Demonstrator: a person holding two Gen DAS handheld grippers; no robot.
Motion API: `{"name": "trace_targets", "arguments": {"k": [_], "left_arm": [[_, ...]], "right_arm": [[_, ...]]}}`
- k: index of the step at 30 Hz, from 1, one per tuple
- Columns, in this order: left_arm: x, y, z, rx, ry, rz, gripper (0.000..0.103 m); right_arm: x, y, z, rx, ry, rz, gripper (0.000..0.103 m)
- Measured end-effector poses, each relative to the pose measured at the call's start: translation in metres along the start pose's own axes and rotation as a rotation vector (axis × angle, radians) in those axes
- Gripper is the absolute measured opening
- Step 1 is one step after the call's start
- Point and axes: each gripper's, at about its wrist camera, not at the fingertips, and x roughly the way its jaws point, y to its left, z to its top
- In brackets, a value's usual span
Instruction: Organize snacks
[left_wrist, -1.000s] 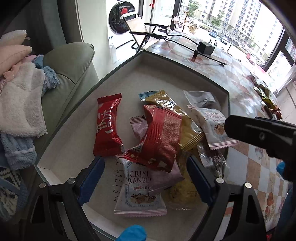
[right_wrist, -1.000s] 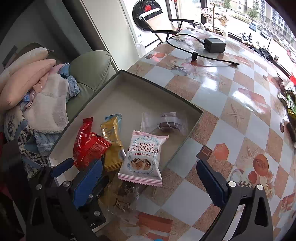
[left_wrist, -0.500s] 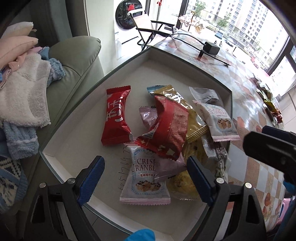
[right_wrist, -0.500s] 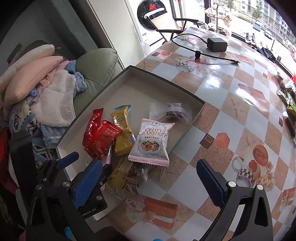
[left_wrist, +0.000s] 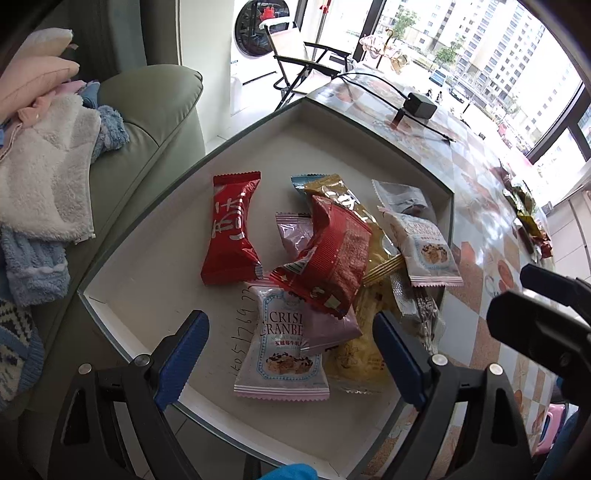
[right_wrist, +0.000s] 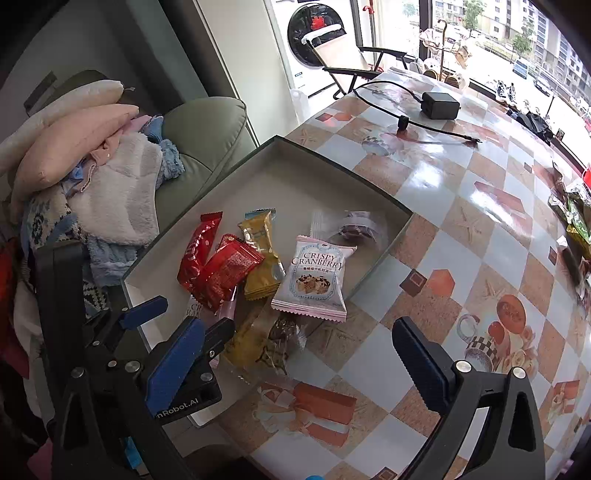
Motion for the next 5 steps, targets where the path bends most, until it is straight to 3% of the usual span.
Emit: {"name": "trace_targets", "arguments": {"k": [5], "left_arm": [[-0.0056,-0.0049,-0.0024,0.044,-0.038,0.025,0.092]], "right_arm": [[-0.0003,-0.0073,-0.0029,0.017,-0.001,0.005,0.102]]}}
